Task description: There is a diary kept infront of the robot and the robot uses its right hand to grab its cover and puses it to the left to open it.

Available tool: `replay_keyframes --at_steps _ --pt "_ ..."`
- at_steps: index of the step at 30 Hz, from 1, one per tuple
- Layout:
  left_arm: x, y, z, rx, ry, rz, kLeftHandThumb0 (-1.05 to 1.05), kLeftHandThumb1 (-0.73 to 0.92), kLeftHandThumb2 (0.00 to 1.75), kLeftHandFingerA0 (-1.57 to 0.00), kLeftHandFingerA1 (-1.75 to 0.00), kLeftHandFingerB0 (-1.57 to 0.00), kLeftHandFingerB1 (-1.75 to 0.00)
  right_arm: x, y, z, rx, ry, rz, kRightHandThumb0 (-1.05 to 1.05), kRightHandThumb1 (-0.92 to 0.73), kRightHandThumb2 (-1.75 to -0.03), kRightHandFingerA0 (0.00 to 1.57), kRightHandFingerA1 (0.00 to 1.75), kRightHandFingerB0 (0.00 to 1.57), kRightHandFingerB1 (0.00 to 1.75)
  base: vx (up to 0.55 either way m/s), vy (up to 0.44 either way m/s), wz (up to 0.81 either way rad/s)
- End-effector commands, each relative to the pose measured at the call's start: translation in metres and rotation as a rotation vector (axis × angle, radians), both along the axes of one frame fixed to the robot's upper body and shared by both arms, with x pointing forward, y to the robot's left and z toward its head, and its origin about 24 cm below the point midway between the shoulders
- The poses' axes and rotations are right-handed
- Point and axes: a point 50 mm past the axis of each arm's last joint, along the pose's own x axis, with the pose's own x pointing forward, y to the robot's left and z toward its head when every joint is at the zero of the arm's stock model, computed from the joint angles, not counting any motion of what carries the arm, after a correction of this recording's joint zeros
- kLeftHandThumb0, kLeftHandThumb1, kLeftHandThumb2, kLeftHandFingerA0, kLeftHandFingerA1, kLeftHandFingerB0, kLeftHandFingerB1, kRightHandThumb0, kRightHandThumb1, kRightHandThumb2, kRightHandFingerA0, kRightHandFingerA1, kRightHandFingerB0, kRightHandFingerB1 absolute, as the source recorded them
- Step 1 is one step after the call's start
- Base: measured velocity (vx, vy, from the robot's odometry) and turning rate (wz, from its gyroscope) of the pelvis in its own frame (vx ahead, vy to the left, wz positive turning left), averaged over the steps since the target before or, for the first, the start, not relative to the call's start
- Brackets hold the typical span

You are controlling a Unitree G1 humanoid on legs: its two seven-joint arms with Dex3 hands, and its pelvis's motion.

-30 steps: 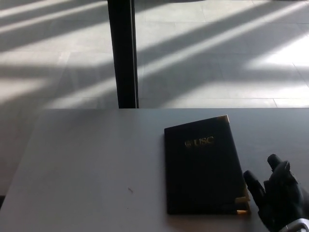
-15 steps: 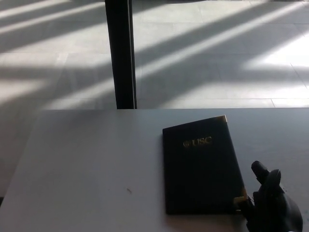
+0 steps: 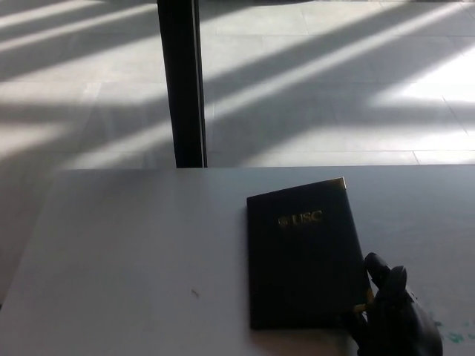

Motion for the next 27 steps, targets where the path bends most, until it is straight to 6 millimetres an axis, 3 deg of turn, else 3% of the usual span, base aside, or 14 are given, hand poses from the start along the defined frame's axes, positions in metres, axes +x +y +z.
replay_keyframes --at_steps 1,2,3,7,8,12,14,19,22,26,27 --pt "0.001 0.007 0.008 0.032 -0.021 0.014 -0.97 0.92 1.43 -0.51 -1.03 -0.14 -0.75 -0.012 0.049 -0.008 0.203 0.084 0.028 -0.88 -0.92 -0.74 0.13 0.44 0.11 0.39 0.0 0.0 0.0" --pt "0.001 0.007 0.008 0.032 -0.02 0.014 -0.98 0.92 1.43 -0.53 -1.06 -0.15 -0.75 -0.012 0.049 -0.009 0.208 0.087 0.025 -0.37 -0.51 -1.12 0.0 0.51 0.01 0.51 0.0 0.0 0.0" --pt "0.001 0.007 0.008 0.027 -0.02 0.018 -0.98 0.92 1.44 -0.52 -1.05 -0.14 -0.75 -0.012 0.05 -0.01 0.24 0.098 0.012 -0.38 -0.5 -1.12 0.0 0.51 0.0 0.51 0.0 0.0 0.0" --pt "0.003 0.008 0.009 0.034 -0.023 0.009 -0.99 0.92 1.43 -0.48 -1.01 -0.11 -0.73 -0.013 0.052 -0.012 0.258 0.105 0.001 -0.38 -0.5 -1.12 0.0 0.51 0.0 0.51 0.0 0.0 0.0" --pt "0.003 0.007 0.009 0.041 -0.011 0.004 -0.96 0.92 1.43 -0.48 -1.0 -0.1 -0.72 -0.013 0.054 -0.011 0.241 0.104 0.002 -0.88 -0.92 -0.73 0.15 0.44 0.11 0.38 0.0 0.0 0.0" --pt "0.001 0.008 0.008 0.042 -0.009 0.008 -0.98 0.92 1.43 -0.5 -1.02 -0.13 -0.74 -0.012 0.059 -0.007 0.195 0.077 0.031 -0.87 -0.92 -0.73 0.14 0.43 0.12 0.38 0.0 0.0 0.0" --pt "0.0 0.009 0.009 0.049 0.003 0.014 -0.99 0.92 1.44 -0.55 -1.07 -0.18 -0.77 0.002 0.065 0.017 0.072 -0.041 0.075 -0.86 -0.92 -0.75 0.2 0.42 0.13 0.37 0.0 0.0 0.0" --pt "-0.002 0.011 0.011 0.055 0.005 0.007 -0.97 0.92 1.43 -0.49 -1.02 -0.14 -0.76 0.015 0.07 0.051 -0.156 -0.236 0.086 -0.84 -0.92 -0.72 0.21 0.43 0.17 0.4 0.0 0.0 0.0" --pt "-0.002 0.013 0.012 0.068 0.022 -0.018 -0.99 0.92 1.44 -0.5 -1.04 -0.14 -0.76 0.009 0.073 0.061 -0.359 -0.37 0.134 -0.82 -0.92 -0.8 0.2 0.49 0.16 0.44 0.0 0.0 0.0" --pt "-0.003 0.013 0.011 0.061 0.019 -0.011 -1.0 0.91 1.43 -0.49 -1.02 -0.09 -0.73 -0.004 0.079 0.061 -0.512 -0.476 0.201 -0.79 -0.92 -0.81 0.21 0.52 0.18 0.46 0.0 0.0 0.0" --pt "-0.004 0.013 0.011 0.058 0.016 -0.015 -1.0 0.9 1.43 -0.51 -1.04 -0.09 -0.73 -0.008 0.084 0.06 -0.545 -0.505 0.219 -0.84 -0.92 -0.74 0.21 0.53 0.19 0.46 0.0 0.0 0.0"
